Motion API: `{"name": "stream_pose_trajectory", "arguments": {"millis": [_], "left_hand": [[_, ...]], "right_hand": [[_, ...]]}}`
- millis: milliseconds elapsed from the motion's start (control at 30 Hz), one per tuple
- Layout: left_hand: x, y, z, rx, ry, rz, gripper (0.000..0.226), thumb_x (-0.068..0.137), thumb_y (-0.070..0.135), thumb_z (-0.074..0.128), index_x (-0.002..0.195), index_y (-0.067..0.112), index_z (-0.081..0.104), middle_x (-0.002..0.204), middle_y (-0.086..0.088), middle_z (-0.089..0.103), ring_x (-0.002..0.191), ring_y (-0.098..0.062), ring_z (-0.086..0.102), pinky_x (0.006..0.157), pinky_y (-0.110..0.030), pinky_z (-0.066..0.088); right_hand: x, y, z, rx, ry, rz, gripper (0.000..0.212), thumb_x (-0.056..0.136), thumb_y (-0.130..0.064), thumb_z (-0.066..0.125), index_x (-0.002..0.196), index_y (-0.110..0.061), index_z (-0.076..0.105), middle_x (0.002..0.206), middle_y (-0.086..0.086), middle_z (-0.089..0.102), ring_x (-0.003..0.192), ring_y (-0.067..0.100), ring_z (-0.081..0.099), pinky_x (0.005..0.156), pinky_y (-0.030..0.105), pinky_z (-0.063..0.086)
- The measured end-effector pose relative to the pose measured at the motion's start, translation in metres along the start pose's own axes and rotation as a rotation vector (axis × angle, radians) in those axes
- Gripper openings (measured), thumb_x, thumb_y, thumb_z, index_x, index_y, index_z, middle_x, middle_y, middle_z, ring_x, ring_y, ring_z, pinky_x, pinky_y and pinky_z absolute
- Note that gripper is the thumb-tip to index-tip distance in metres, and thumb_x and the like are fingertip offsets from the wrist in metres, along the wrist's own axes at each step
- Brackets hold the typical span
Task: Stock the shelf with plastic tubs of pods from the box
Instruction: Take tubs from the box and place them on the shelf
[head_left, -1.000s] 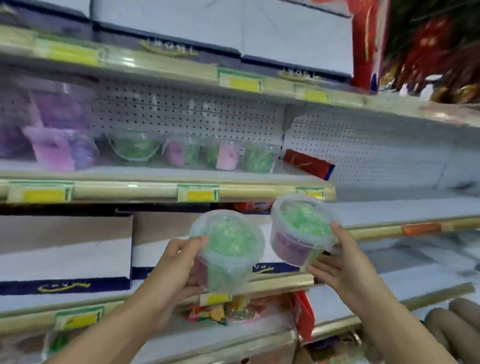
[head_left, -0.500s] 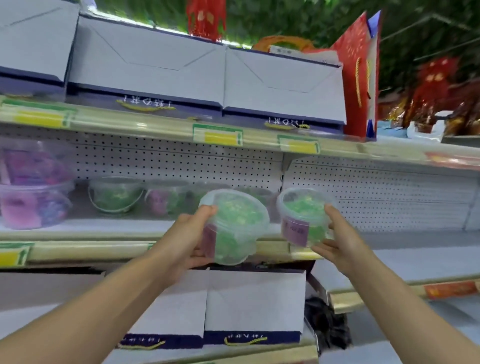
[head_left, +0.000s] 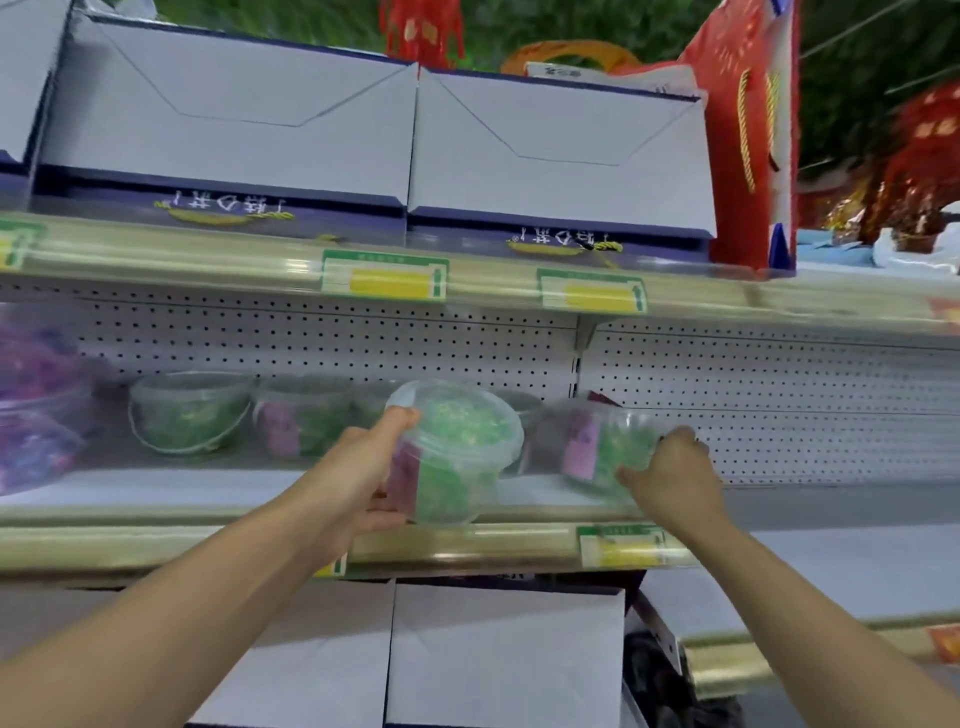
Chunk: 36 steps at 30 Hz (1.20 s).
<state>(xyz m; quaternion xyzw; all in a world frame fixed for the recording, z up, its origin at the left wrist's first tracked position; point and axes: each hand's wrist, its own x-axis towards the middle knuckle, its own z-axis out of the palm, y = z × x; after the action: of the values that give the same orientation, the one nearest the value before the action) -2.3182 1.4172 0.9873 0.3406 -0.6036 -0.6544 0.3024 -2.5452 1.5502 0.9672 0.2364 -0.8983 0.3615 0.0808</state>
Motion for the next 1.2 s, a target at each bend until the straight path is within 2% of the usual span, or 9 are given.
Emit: {"name": "stream_pose_trajectory", "arguments": {"millis": [133, 467, 667, 733, 800, 900, 967, 1067, 1200], "left_hand": [[0.007, -0.004, 0.003, 0.025, -0.022, -0.001, 0.039, 0.089, 0.046, 0.052, 0.117, 0.018, 0.050, 0.106, -0.013, 0.062, 0.094, -0.028, 0.063, 0.095, -0.046, 0.049], [0.021, -0.006, 0.005, 0.051, -0.032, -0.003, 0.044, 0.087, 0.048, 0.054, 0.118, 0.017, 0.050, 0.103, -0.016, 0.064, 0.091, -0.030, 0.066, 0.092, -0.045, 0.051], [0.023, -0.005, 0.016, 0.062, -0.058, -0.029, 0.051, 0.086, 0.049, 0.054, 0.127, 0.019, 0.047, 0.114, -0.017, 0.060, 0.094, -0.030, 0.065, 0.089, -0.042, 0.052], [0.026, -0.004, 0.024, 0.068, -0.074, -0.045, 0.055, 0.085, 0.051, 0.055, 0.127, 0.017, 0.046, 0.116, -0.018, 0.059, 0.095, -0.030, 0.065, 0.087, -0.042, 0.053], [0.031, -0.003, 0.035, 0.063, -0.088, -0.063, 0.058, 0.083, 0.052, 0.056, 0.126, 0.014, 0.046, 0.115, -0.017, 0.059, 0.093, -0.031, 0.065, 0.086, -0.043, 0.055], [0.032, 0.000, 0.059, 0.026, -0.135, -0.088, 0.046, 0.086, 0.050, 0.054, 0.114, 0.014, 0.051, 0.107, -0.011, 0.061, 0.088, -0.028, 0.065, 0.072, -0.037, 0.058], [0.030, 0.000, 0.075, 0.047, -0.171, -0.093, 0.042, 0.088, 0.052, 0.049, 0.108, 0.014, 0.052, 0.103, -0.011, 0.061, 0.086, -0.027, 0.063, 0.065, -0.033, 0.055], [0.033, -0.003, 0.093, 0.169, -0.226, -0.033, 0.047, 0.092, 0.057, 0.039, 0.104, 0.015, 0.055, 0.106, -0.016, 0.062, 0.091, -0.029, 0.065, 0.083, -0.037, 0.054], [0.041, -0.006, 0.102, 0.466, -0.171, 0.197, 0.047, 0.094, 0.053, 0.037, 0.098, 0.014, 0.063, 0.105, -0.002, 0.065, 0.101, -0.020, 0.060, 0.092, -0.035, 0.046]], "right_hand": [[0.003, 0.003, 0.016, -0.087, 0.136, -0.145, 0.063, 0.083, -0.023, 0.068, 0.131, -0.011, 0.029, 0.113, 0.021, 0.049, 0.091, 0.038, 0.058, 0.072, 0.039, 0.045], [0.050, -0.010, 0.047, -0.158, 0.139, -0.085, 0.044, 0.088, -0.020, 0.060, 0.125, -0.005, 0.042, 0.113, 0.022, 0.049, 0.091, 0.040, 0.059, 0.060, 0.034, 0.040], [0.047, -0.004, 0.037, -0.034, 0.028, -0.153, 0.061, 0.086, -0.018, 0.055, 0.139, -0.012, 0.026, 0.116, 0.019, 0.052, 0.097, 0.035, 0.057, 0.068, 0.033, 0.044], [0.030, -0.004, 0.018, 0.374, -0.071, -0.179, 0.056, 0.086, -0.015, 0.056, 0.137, -0.020, 0.033, 0.121, 0.010, 0.053, 0.097, 0.025, 0.057, 0.074, 0.035, 0.047], [0.007, -0.004, -0.006, 0.738, -0.325, -0.227, 0.065, 0.077, -0.022, 0.062, 0.135, -0.033, 0.037, 0.129, 0.001, 0.049, 0.113, 0.017, 0.051, 0.095, 0.036, 0.043], [-0.016, 0.001, -0.022, 0.746, -0.609, -0.408, 0.088, 0.058, -0.031, 0.076, 0.135, -0.043, 0.034, 0.132, -0.012, 0.046, 0.123, 0.004, 0.045, 0.103, 0.030, 0.037], [-0.018, 0.007, -0.018, 0.650, -0.531, -0.464, 0.083, 0.062, -0.027, 0.085, 0.127, -0.047, 0.037, 0.129, -0.016, 0.049, 0.120, 0.003, 0.048, 0.099, 0.024, 0.042], [-0.013, 0.015, -0.015, 0.571, -0.279, -0.418, 0.076, 0.051, -0.046, 0.083, 0.116, -0.044, 0.045, 0.119, -0.011, 0.058, 0.111, 0.011, 0.056, 0.094, 0.038, 0.049], [-0.005, 0.027, -0.022, 0.399, -0.133, -0.376, 0.065, 0.053, -0.049, 0.082, 0.108, -0.037, 0.049, 0.106, -0.007, 0.062, 0.097, 0.015, 0.060, 0.084, 0.037, 0.052]]}}
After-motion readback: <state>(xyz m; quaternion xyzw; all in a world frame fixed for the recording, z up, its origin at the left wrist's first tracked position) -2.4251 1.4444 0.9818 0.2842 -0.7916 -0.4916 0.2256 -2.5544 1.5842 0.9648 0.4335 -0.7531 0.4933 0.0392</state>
